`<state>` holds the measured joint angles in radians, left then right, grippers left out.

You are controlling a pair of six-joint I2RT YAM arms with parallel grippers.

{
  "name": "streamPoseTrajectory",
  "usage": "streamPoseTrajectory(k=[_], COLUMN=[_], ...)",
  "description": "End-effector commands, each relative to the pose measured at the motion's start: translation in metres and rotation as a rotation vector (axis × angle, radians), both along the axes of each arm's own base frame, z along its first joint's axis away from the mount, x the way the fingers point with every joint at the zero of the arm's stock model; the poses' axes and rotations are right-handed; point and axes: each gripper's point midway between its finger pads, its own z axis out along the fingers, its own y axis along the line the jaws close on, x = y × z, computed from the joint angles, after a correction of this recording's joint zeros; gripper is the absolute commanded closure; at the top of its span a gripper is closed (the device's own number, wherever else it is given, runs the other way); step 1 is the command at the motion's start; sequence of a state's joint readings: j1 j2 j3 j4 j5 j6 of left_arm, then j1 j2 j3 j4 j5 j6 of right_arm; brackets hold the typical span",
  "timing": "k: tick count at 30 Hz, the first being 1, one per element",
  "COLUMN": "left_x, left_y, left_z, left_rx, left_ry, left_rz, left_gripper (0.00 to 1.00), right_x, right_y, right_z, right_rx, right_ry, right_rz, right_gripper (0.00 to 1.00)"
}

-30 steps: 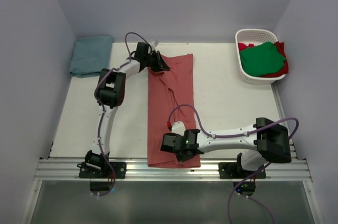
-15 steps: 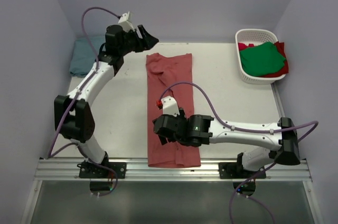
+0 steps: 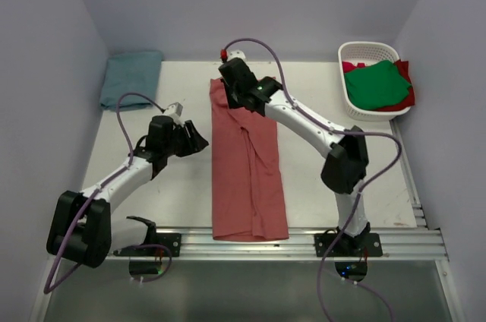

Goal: Fold and stack the t-shirts
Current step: Rotate the tshirt 90 degrees, then grab the bottom of the folded rectangular tshirt with both arms

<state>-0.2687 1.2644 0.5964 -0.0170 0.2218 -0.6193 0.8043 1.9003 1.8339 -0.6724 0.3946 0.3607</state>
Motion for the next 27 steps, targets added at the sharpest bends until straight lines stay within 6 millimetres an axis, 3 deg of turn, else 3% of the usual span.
streamPoseTrajectory(k=[1, 3, 4, 6, 7, 13, 14, 20, 27], left_x=[0.012, 0.004, 0.001, -0.008, -0.010, -0.023, -0.024, -0.027, -0.028], left_y=[0.001, 0.000, -0.002, -0.001, 0.001, 0.006, 0.007, 0.008, 0.007], left_z=[0.030, 0.024, 0.026, 0.020, 0.019, 0.007, 0.005, -0.001, -0.002], left_rx=[0.006, -0.007, -0.024, -0.026, -0.024, -0.015, -0.012, -0.005, -0.004], left_ry=[-0.146, -0.128, -0.137, -0.121, -0.120, -0.102, -0.097, -0.080, -0.073], left_rz=[-0.005, -0.013, -0.028, -0.028, -0.023, -0.011, -0.012, -0.012, -0.016], left_gripper=[0.47, 0.50, 0.51, 0.53, 0.53, 0.54, 0.54, 0.54, 0.55], right_x=[0.025, 0.041, 0.045, 0.057, 0.058, 0.081, 0.084, 0.104, 0.118], right_y=[0.035, 0.043, 0.050, 0.052, 0.056, 0.059, 0.055, 0.047, 0.026], right_z=[-0.031, -0.037, -0.057, -0.066, -0.084, -0.115, -0.131, -0.143, -0.149], right_rx=[-0.062, -0.038, -0.027, 0.008, 0.019, 0.066, 0.054, 0.073, 0.053], right_ry=[0.074, 0.081, 0.126, 0.146, 0.188, 0.232, 0.259, 0.262, 0.254], right_rz=[0.174, 0.187, 0.211, 0.207, 0.223, 0.219, 0.203, 0.155, 0.101], right_gripper=[1.00, 1.00, 1.00, 1.00, 1.00, 1.00, 1.00, 1.00, 0.88])
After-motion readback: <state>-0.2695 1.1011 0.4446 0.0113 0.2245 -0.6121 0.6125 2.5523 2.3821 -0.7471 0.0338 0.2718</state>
